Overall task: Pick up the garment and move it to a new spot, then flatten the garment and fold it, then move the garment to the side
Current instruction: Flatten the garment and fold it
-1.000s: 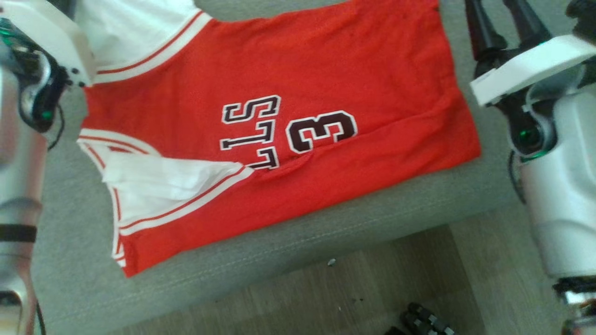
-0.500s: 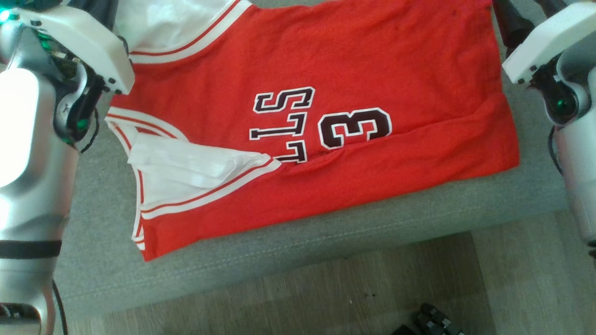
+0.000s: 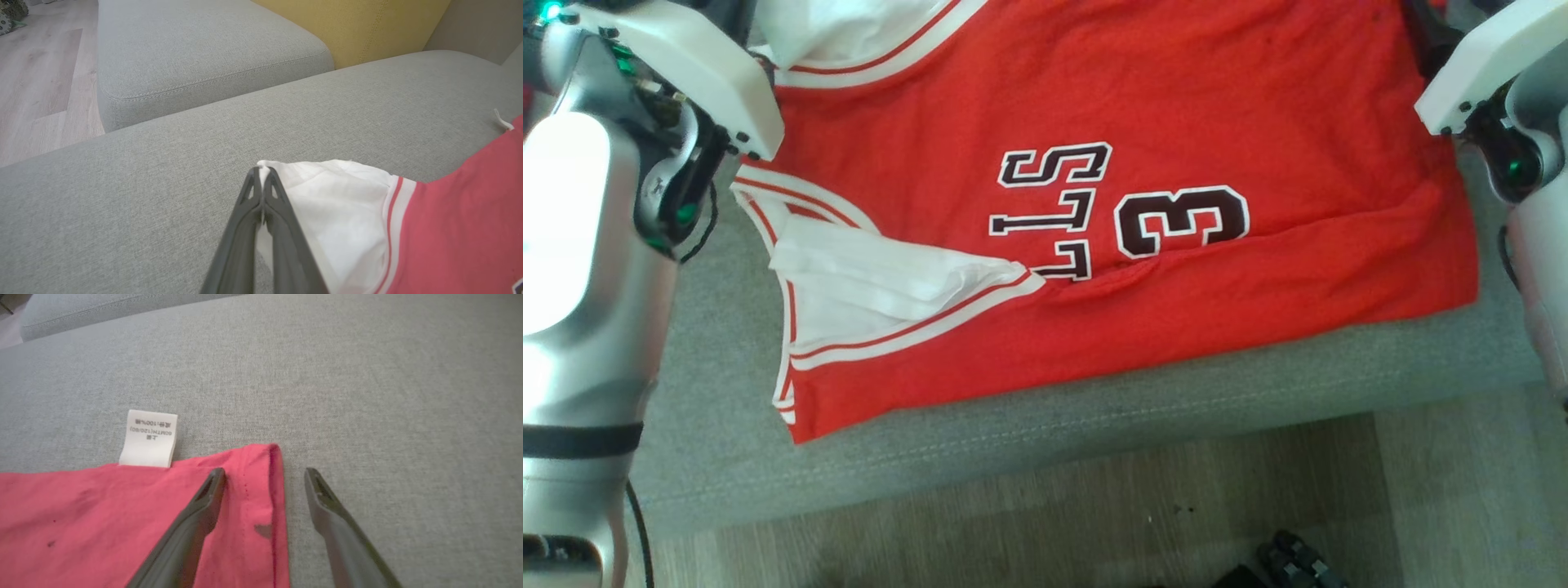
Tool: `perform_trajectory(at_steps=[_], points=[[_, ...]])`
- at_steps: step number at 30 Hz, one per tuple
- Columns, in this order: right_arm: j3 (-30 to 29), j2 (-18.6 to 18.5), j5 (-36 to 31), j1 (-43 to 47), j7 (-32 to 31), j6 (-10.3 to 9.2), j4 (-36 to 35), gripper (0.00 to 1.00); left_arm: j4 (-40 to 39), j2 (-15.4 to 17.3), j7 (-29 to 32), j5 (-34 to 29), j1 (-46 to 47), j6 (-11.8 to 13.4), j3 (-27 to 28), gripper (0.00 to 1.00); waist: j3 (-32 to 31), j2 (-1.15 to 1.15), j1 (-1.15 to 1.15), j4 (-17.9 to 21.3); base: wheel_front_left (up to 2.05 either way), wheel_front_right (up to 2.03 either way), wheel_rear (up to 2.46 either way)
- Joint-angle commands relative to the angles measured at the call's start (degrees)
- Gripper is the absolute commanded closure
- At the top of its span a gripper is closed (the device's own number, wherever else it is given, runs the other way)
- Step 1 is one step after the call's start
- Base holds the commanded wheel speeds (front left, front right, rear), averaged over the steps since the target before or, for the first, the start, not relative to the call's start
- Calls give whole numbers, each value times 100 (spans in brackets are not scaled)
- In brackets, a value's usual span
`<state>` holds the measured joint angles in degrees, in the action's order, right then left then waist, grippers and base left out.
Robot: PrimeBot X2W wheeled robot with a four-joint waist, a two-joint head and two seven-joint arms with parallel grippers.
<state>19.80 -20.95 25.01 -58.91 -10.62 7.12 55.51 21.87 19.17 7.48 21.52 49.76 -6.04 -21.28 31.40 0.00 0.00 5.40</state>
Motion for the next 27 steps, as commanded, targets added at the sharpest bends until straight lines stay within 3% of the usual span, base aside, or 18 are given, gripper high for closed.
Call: perform_trajectory(at_steps=[1, 14, 15, 16, 17, 27], points=[[68, -48, -49, -104, 59, 36, -54, 0, -255, 207, 20, 45, 69, 42, 179, 100, 18, 0, 0, -15, 0, 0, 0], [198, 108, 19, -247, 263, 36, 437, 0, -442, 295, 104, 109, -52, 109, 154, 100, 60, 0, 0, -15, 0, 0, 0], [218, 116, 46, -250, 274, 36, 456, 24, -448, 301, 106, 114, -63, 115, 152, 100, 56, 0, 0, -14, 0, 0, 0], [247, 119, 65, -251, 291, 36, 467, 89, -452, 305, 107, 119, -74, 121, 150, 100, 51, 0, 0, -14, 0, 0, 0], [290, 117, 75, -250, 321, 36, 466, 100, -455, 308, 107, 125, -85, 127, 147, 100, 46, 0, 0, -15, 0, 0, 0], [503, 38, 215, -296, 1031, 36, 387, 100, -388, 287, -112, 217, -54, 264, 267, 100, -44, 0, 0, -32, 0, 0, 0]])
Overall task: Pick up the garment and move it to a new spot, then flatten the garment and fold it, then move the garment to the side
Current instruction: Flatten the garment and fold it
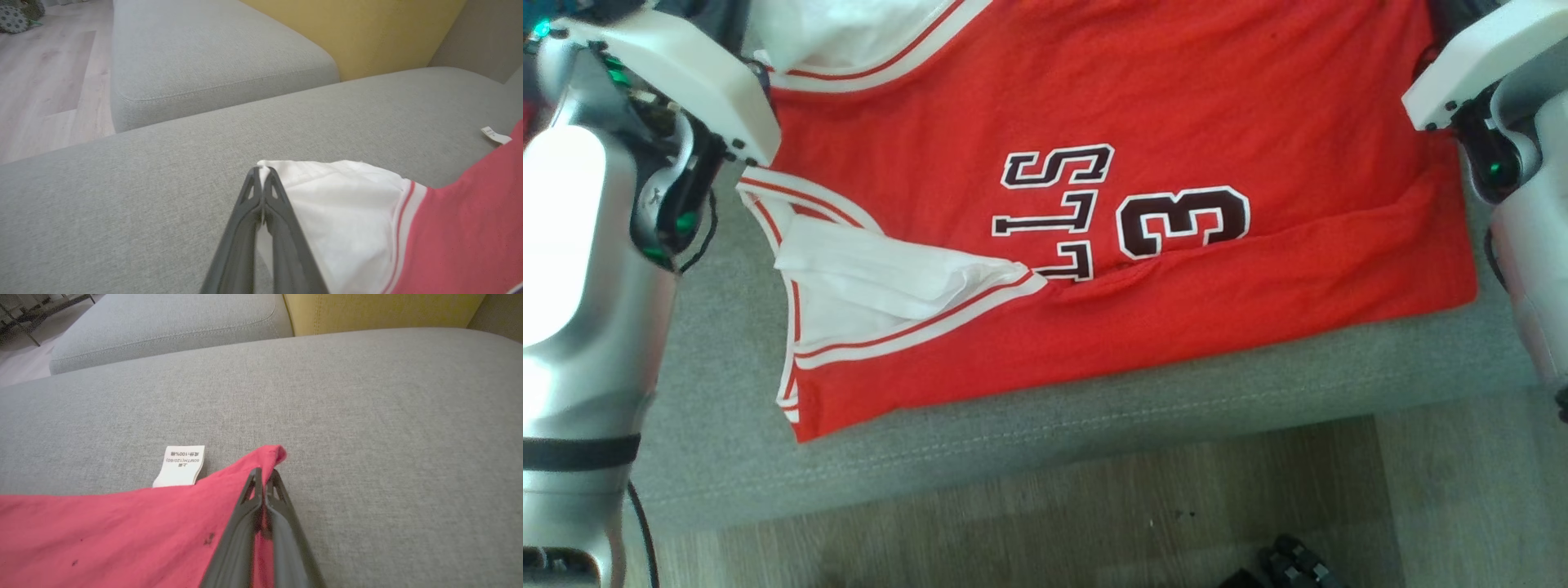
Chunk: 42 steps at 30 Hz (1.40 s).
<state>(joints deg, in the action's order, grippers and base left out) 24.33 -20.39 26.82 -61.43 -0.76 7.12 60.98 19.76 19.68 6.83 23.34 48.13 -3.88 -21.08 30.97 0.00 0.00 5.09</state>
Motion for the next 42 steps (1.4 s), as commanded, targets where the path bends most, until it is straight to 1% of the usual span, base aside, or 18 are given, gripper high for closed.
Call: perform_trajectory(at_steps=[1, 6, 9, 14, 17, 21, 25, 30, 36, 42], points=[[43, -31, 36, -63, 131, 36, -141, 100, -165, 223, -74, 46, 125, 73, 265, 100, -6, 0, 0, -5, 0, 0, 0], [-32, -50, 0, -225, 532, 36, 10, 100, -59, 176, -225, 97, 281, 183, 375, 100, 1, 0, 0, -22, 0, 0, 0], [-146, -14, -8, -415, 818, 36, 167, 100, 106, 143, -385, 94, 532, 253, 448, 100, 44, 0, 0, -27, 0, 0, 0], [-213, 50, -93, -593, 1133, 36, 393, 100, 423, -44, -730, 163, 902, 391, 591, 100, 28, 0, 0, -66, 0, 0, 0], [-187, 160, -126, -651, 1213, 36, 498, 100, 653, -109, -860, 153, 1013, 368, 554, 100, -7, 0, 0, -54, 0, 0, 0], [-147, 261, -104, -636, 1323, 36, 545, 100, 865, -108, -911, 108, 951, 228, 398, 100, -100, 0, 0, -36, 0, 0, 0], [-101, 264, -66, -550, 1379, 36, 560, 100, 906, -58, -925, 108, 807, 148, 327, 100, -175, 0, 0, -31, 0, 0, 0], [-23, 206, 47, -289, 1462, 36, 504, 100, 763, 71, -927, 140, 388, 31, 218, 100, -363, 0, 0, -45, 0, 0, 0], [61, 39, 234, 82, 1518, 36, 322, 100, 216, 281, -752, 194, -233, -59, 64, 100, -567, 0, 0, -102, 0, 0, 0], [202, -123, 423, 484, 1531, 36, 88, 100, -466, 633, -547, 126, -916, 11, -26, 100, -803, 0, 0, -134, 0, 0, 0]])
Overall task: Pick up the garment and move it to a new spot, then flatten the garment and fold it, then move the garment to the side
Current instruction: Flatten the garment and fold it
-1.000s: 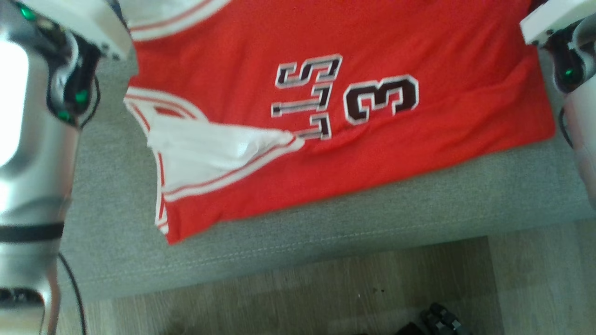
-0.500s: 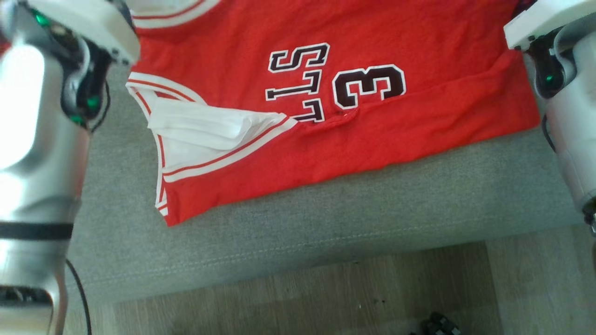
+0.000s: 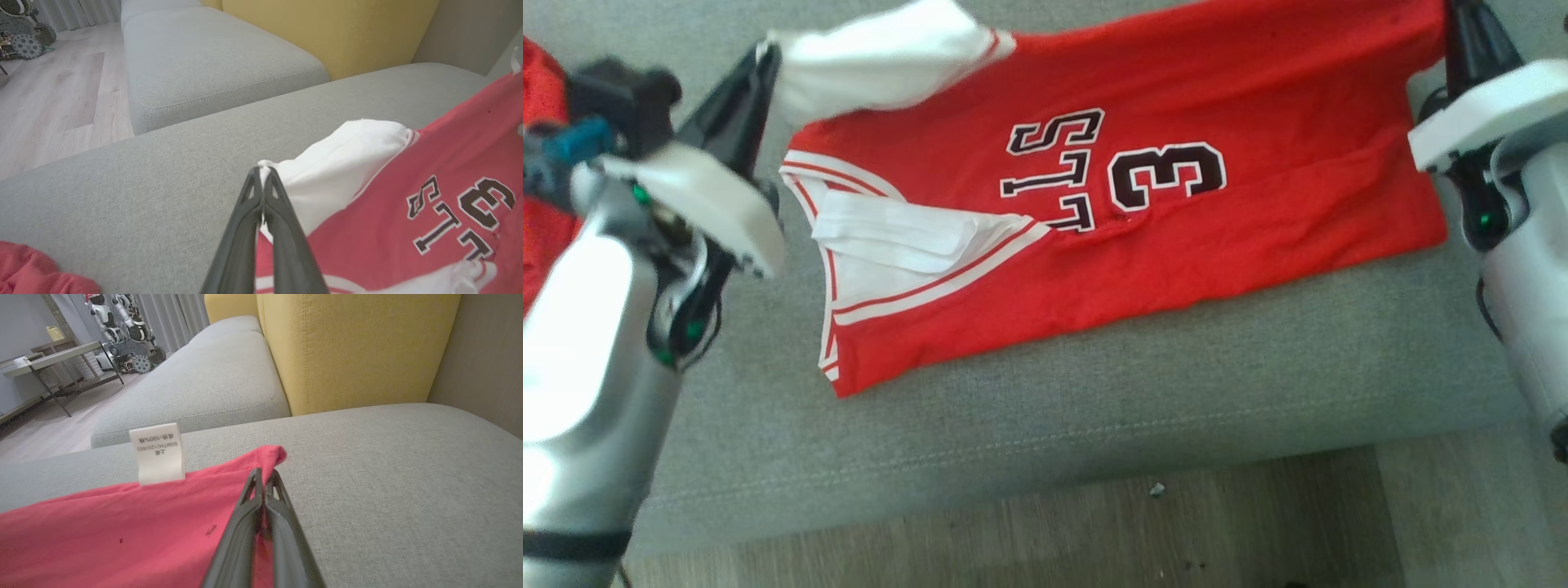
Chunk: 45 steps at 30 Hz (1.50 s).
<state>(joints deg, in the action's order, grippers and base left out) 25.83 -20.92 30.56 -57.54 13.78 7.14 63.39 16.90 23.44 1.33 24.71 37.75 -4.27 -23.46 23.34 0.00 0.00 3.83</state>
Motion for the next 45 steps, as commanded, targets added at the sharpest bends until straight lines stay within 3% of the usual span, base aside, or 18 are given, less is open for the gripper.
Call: perform_trajectory(at_steps=[1, 8, 11, 16, 30, 33, 34, 35, 36, 38, 45], points=[[71, -97, 85, 161, 72, 35, -187, 100, -300, 311, 47, -3, 6, 68, 212, 100, -78, 0, 0, -11, 0, 0, 0], [233, -269, 275, 598, -73, 35, -338, 100, -1292, 598, 434, 213, -752, 98, 179, 100, -286, 0, 0, -52, 0, 0, 0], [260, -341, 336, 728, -112, 35, -360, 100, -1679, 571, 738, 681, -1110, 15, 174, 100, -338, 0, 0, -79, 0, 0, 0], [317, -431, 336, 856, -115, 35, -352, 100, -2151, 809, 1130, 1138, -1539, -115, 117, 100, -399, 0, 0, -101, 0, 0, 0], [540, -648, 502, 1436, -435, 35, -620, 100, -2622, 1243, 1665, 1694, -2144, -247, -193, 100, -682, 0, 0, -96, 0, 0, 0], [629, -667, 635, 1612, -738, 35, -757, 100, -2642, 1329, 1799, 1815, -2228, -264, -286, 100, -755, 0, 0, -71, 0, 0, 0], [665, -679, 677, 1675, -862, 35, -799, 78, -2639, 1348, 1840, 1851, -2256, -269, -323, 100, -790, 0, 0, -63, 0, 0, 0], [687, -693, 728, 1735, -973, 35, -844, 4, -2637, 1363, 1874, 1880, -2283, -273, -365, 100, -825, 0, 0, -56, 0, 0, 0], [698, -706, 790, 1794, -1091, 35, -886, 0, -2637, 1371, 1894, 1902, -2308, -277, -404, 90, -860, 0, 0, -50, 0, 0, 0], [725, -759, 849, 1886, -1254, 35, -1003, 0, -2627, 1376, 1896, 1929, -2358, -281, -453, 0, -932, 0, 0, -35, 0, 0, 0], [526, -912, 833, 2035, -1441, 35, -1326, 0, -2538, 1312, 1667, 2004, -2503, -213, -385, 0, -1282, 0, 0, 27, 0, 0, 0]])
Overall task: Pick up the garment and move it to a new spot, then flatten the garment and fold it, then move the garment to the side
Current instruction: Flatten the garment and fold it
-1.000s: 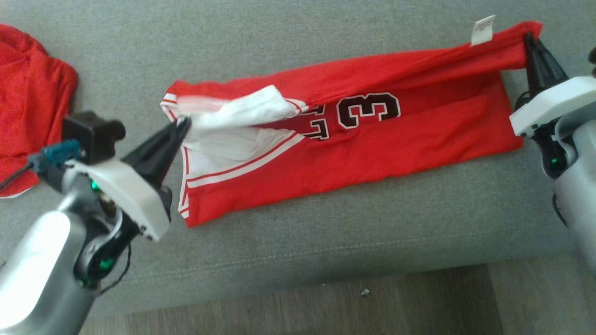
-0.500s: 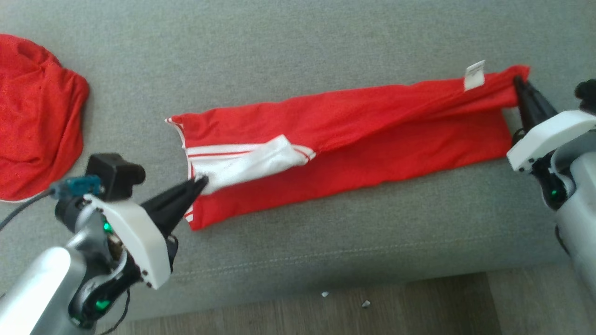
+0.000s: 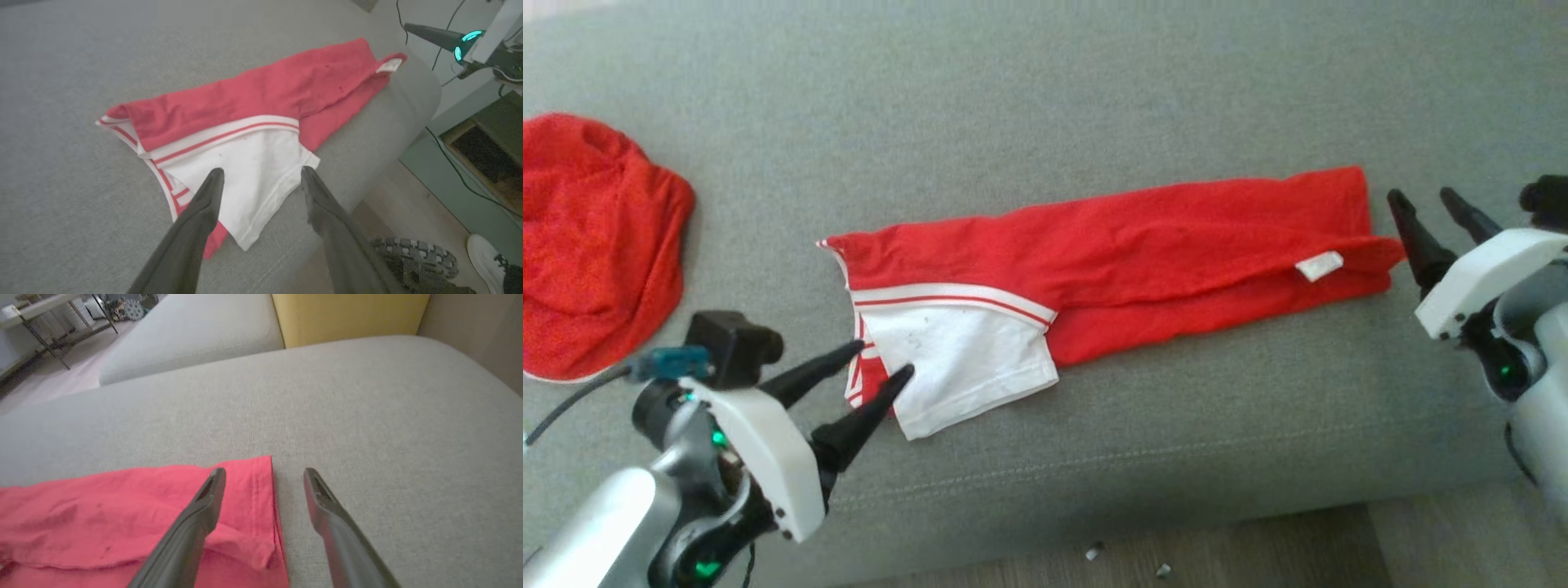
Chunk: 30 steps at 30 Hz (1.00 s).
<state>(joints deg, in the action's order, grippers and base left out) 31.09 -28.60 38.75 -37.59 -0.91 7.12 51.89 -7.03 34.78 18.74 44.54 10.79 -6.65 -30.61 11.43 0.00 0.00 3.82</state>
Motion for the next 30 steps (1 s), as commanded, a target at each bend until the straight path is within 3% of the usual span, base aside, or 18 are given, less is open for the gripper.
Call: perform_trajectory(at_steps=[1, 9, 17, 22, 30], points=[[-72, -132, 7, 36, 33, 36, -220, 0, -150, 148, -153, 32, 187, 68, 383, 0, -113, 0, 0, 32, 0, 0, 0], [-846, 115, -138, 151, 279, 36, -670, 0, -40, -363, -1148, 101, 202, 562, 969, 0, -238, 0, 0, 12, 0, 0, 0], [-1807, 878, -444, 899, 976, 36, -1608, 0, 393, -1424, -2814, 220, 33, 928, 1476, 0, -441, 0, 0, -35, 0, 0, 0], [-2137, 1285, -747, 1461, 1048, 36, -2207, 0, 778, -1897, -3306, 51, -155, 934, 1675, 0, -423, 0, 0, -53, 0, 0, 0], [-2711, 1642, -1237, 1691, 603, 36, -2744, 0, 1116, -2323, -3371, -447, -73, 603, 1979, 0, -186, 0, 0, -108, 0, 0, 0]])
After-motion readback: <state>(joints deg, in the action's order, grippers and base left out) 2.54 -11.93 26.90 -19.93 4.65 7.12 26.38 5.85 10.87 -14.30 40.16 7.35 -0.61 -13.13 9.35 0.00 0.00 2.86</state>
